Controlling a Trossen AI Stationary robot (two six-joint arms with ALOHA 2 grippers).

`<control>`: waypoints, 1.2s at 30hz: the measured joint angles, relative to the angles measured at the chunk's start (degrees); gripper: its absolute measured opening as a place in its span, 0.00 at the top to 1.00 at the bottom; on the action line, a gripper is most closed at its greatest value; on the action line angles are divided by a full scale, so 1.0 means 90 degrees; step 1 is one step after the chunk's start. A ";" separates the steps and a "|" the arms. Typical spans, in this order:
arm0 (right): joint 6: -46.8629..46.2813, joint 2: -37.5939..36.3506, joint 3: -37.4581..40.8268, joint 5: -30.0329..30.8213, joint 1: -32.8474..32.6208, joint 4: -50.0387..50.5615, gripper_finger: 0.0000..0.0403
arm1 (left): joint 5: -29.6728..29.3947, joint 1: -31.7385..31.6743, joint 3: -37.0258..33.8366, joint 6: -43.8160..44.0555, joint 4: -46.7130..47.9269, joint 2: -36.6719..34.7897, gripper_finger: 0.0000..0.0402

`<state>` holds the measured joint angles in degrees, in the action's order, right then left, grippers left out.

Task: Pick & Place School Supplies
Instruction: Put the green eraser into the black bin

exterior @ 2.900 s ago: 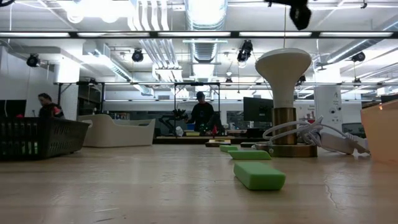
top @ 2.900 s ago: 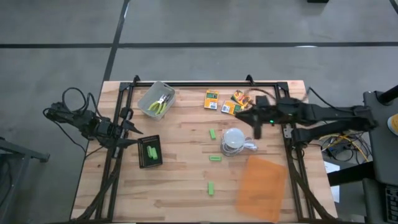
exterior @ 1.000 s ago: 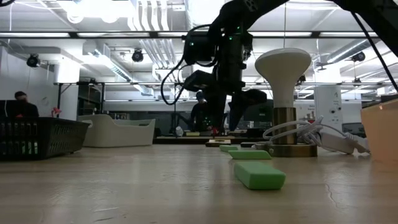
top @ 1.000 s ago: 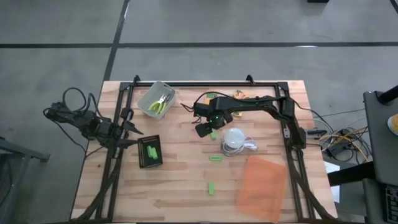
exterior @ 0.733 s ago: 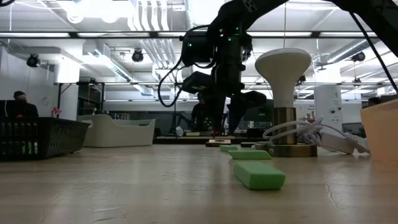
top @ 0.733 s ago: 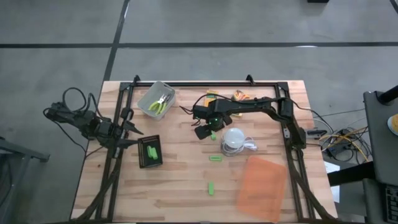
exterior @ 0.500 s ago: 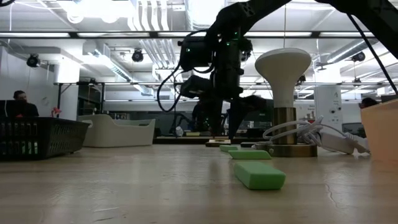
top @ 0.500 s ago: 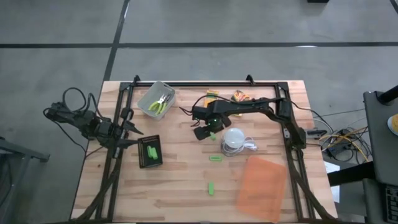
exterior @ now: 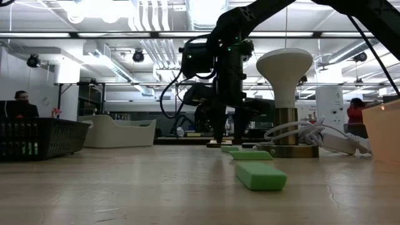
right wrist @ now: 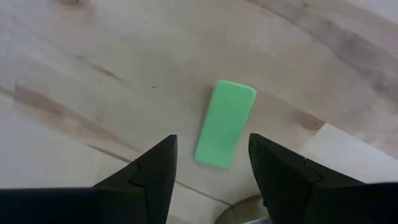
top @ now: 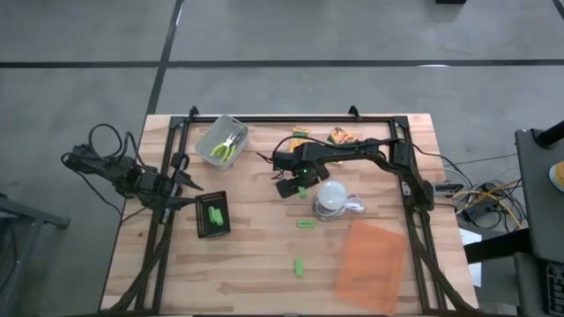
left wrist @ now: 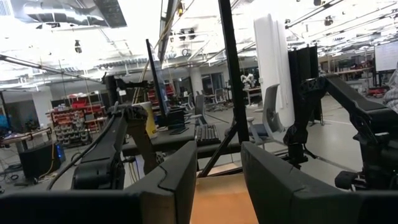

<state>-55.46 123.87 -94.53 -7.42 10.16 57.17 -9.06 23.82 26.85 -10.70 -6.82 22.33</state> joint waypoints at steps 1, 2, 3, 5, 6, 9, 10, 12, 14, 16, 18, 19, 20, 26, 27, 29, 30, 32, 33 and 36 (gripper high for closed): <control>-0.0048 0.0000 0.0012 0.0012 0.0002 -0.0001 0.52 | 0.0000 0.0002 0.0000 0.0000 0.0002 0.0000 0.67; -0.0122 0.0000 0.0032 0.0030 0.0002 -0.0013 0.52 | 0.0000 0.0001 0.0000 0.0000 0.0002 0.0000 0.67; -0.0193 0.0000 0.0066 0.0069 0.0002 -0.0053 0.52 | 0.0000 -0.0001 0.0000 0.0002 0.0002 0.0000 0.67; -0.0346 0.0000 0.0152 0.0159 -0.0003 -0.0192 0.52 | 0.0000 -0.0001 0.0000 0.0000 0.0013 0.0000 0.67; -0.0376 0.0000 0.0203 0.0158 -0.0003 -0.0242 0.52 | 0.0000 0.0001 0.0000 0.0001 0.0016 0.0000 0.67; -0.0470 0.0000 0.0302 0.0164 -0.0003 -0.0391 0.52 | 0.0000 0.0002 0.0000 0.0000 0.0015 0.0000 0.67; -0.0483 0.0000 0.0318 0.0175 -0.0003 -0.0431 0.52 | 0.0000 0.0001 0.0000 0.0001 0.0015 0.0000 0.67; -0.0505 0.0000 0.0326 0.0199 -0.0003 -0.0434 0.52 | 0.0000 0.0002 0.0000 0.0000 0.0014 0.0000 0.67; -0.0508 0.0000 0.0326 0.0308 -0.0003 -0.0455 0.52 | 0.0000 0.0000 0.0000 0.0001 0.0014 0.0000 0.67; -0.0508 0.0000 0.0326 0.0347 -0.0003 -0.0460 0.52 | 0.0000 0.0000 0.0000 0.0001 0.0013 0.0000 0.67; -0.0508 0.0000 0.0326 0.0347 -0.0001 -0.0466 0.52 | 0.0000 -0.0001 0.0000 0.0001 0.0011 0.0000 0.67; -0.0509 0.0000 0.0326 0.0347 -0.0002 -0.0470 0.52 | 0.0000 0.0000 0.0000 0.0000 0.0011 0.0000 0.67; -0.0510 0.0000 0.0326 0.0347 -0.0003 -0.0472 0.53 | 0.0000 -0.0001 0.0000 0.0000 0.0009 0.0000 0.67; -0.0486 0.0051 0.0326 0.0352 -0.0030 -0.0488 0.57 | 0.0000 -0.0001 0.0000 0.0000 -0.0005 0.0000 0.67; -0.0490 0.0071 0.0324 0.0351 -0.0035 -0.0484 0.58 | 0.0000 0.0002 0.0000 0.0000 -0.0006 0.0000 0.67; -0.0508 0.0115 0.0316 0.0352 -0.0039 -0.0471 0.61 | 0.0000 0.0001 0.0000 0.0000 -0.0004 0.0000 0.67; -0.0508 0.0126 0.0314 0.0352 -0.0043 -0.0466 0.62 | 0.0000 -0.0001 0.0000 0.0000 -0.0005 0.0000 0.67; -0.0508 0.0155 0.0312 0.0352 -0.0047 -0.0459 0.65 | 0.0000 -0.0001 0.0000 0.0000 -0.0003 0.0000 0.67; -0.0508 0.0158 0.0312 0.0352 -0.0052 -0.0453 0.66 | 0.0000 0.0001 0.0000 0.0000 -0.0003 0.0000 0.67; -0.0508 0.0165 0.0314 0.0362 -0.0052 -0.0432 0.72 | 0.0000 -0.0001 0.0000 0.0001 -0.0001 0.0000 0.67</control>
<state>-60.03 125.36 -91.70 -4.16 9.69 53.28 -9.06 23.81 26.85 -10.69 -6.84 22.33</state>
